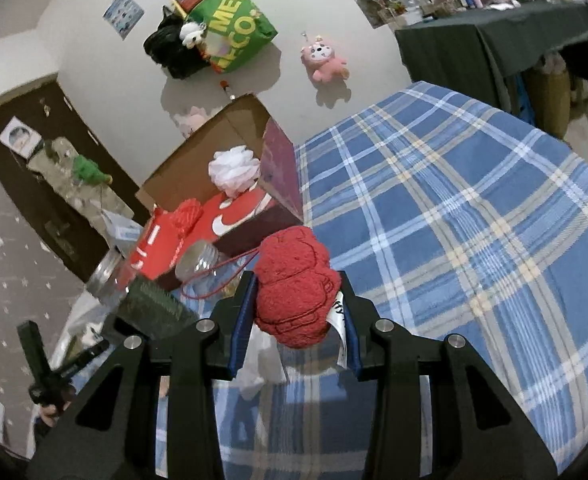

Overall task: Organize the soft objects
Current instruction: 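Lift and carry the white plush and red knitted ball toward the red-lined box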

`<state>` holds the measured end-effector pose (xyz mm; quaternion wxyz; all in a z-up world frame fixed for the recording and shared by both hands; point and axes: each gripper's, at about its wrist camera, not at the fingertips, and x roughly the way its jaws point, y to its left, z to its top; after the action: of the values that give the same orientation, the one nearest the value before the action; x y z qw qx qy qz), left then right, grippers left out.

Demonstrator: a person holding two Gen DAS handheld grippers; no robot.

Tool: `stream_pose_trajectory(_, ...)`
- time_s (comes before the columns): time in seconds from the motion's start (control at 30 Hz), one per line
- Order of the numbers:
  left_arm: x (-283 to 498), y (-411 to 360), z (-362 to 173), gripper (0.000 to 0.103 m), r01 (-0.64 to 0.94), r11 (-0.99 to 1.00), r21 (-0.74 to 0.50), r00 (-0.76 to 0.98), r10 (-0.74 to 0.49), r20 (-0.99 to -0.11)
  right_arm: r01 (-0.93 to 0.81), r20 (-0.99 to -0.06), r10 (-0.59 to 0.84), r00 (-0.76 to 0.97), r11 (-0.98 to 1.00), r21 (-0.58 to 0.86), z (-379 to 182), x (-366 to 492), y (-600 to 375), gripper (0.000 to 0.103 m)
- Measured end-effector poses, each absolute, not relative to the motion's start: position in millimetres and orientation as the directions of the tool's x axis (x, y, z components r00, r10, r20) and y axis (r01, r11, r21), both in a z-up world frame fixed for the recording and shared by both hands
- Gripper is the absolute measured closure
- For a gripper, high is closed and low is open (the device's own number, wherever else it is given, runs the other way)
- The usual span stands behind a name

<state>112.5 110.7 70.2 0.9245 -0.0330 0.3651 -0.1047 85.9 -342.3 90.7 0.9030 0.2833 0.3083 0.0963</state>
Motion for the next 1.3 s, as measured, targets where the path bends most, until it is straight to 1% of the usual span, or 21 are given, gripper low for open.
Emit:
stream_pose_trajectory(0.2, 130, 113, 66, 0.083, 0.217, 0.962, -0.164, 0.679, -0.269, -0.683, 0.005, -0.483, 0.392, 0.783, 0.772, 0.635, 88, 102, -351, 0.066)
stream_pose_trajectory(0.3, 140, 112, 64, 0.083, 0.236, 0.957, -0.169, 0.661, -0.285, -0.694, -0.008, -0.468, 0.443, 0.764, 0.732, 0.681, 86, 112, -352, 0.066)
stream_pose_trajectory(0.57, 159, 112, 63, 0.083, 0.27, 0.943, -0.196, 0.628, -0.326, -0.707, -0.053, -0.455, 0.525, 0.719, 0.695, 0.718, 85, 136, -340, 0.066)
stream_pose_trajectory(0.87, 170, 108, 72, 0.083, 0.323, 0.928, -0.185, 0.618, -0.355, -0.702, -0.097, -0.457, 0.569, 0.684, 0.691, 0.716, 91, 157, -329, 0.066)
stream_pose_trajectory(1.1, 175, 107, 84, 0.083, 0.374, 0.907, -0.196, 0.621, -0.401, -0.673, -0.165, -0.463, 0.586, 0.665, 0.72, 0.675, 102, 163, -314, 0.066)
stream_pose_trajectory(1.3, 185, 101, 90, 0.083, 0.393, 0.899, -0.196, 0.616, -0.415, -0.669, -0.193, -0.483, 0.588, 0.649, 0.741, 0.643, 110, 178, -306, 0.066)
